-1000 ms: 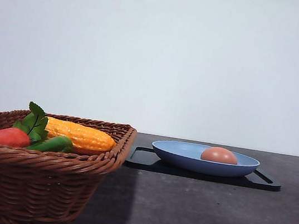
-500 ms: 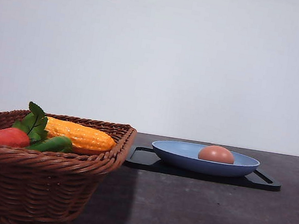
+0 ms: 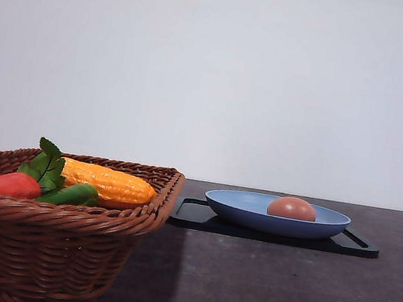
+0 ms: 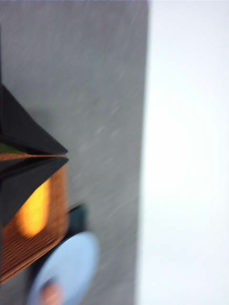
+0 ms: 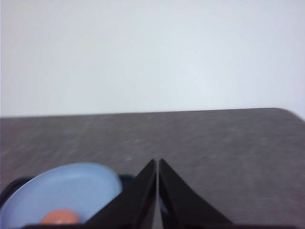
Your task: Transfer egg from basket to plate and serve
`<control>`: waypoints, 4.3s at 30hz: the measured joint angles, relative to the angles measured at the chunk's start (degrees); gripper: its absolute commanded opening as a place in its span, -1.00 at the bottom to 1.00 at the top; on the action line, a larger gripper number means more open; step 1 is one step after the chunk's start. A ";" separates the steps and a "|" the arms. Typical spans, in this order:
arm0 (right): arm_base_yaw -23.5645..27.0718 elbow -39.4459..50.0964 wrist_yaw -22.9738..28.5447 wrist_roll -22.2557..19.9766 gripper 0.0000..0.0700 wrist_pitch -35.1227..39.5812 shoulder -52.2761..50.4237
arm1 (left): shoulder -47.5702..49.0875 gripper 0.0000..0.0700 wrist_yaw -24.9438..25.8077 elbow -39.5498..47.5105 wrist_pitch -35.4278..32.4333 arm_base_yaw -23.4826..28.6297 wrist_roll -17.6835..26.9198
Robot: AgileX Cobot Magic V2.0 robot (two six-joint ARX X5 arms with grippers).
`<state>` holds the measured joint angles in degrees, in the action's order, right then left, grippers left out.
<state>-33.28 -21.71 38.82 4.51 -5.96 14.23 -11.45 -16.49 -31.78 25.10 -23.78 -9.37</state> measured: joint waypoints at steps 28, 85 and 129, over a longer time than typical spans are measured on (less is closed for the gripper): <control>-0.04 0.00 34.09 0.00 -1.00 0.17 -8.16 | 11.24 -1.00 9.53 29.42 -13.49 22.53 0.88; 27.49 16.65 -44.83 -6.27 -1.00 -3.48 -8.40 | 11.24 -1.00 14.80 29.94 -14.46 22.53 -2.01; 28.89 20.81 -31.48 -6.58 -1.00 -3.01 -14.09 | 11.24 -1.00 14.88 29.94 -14.46 22.53 -2.01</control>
<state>-4.38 -0.91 7.34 -2.06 -8.97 0.14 -0.21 -1.61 -1.85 10.63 -1.26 -11.38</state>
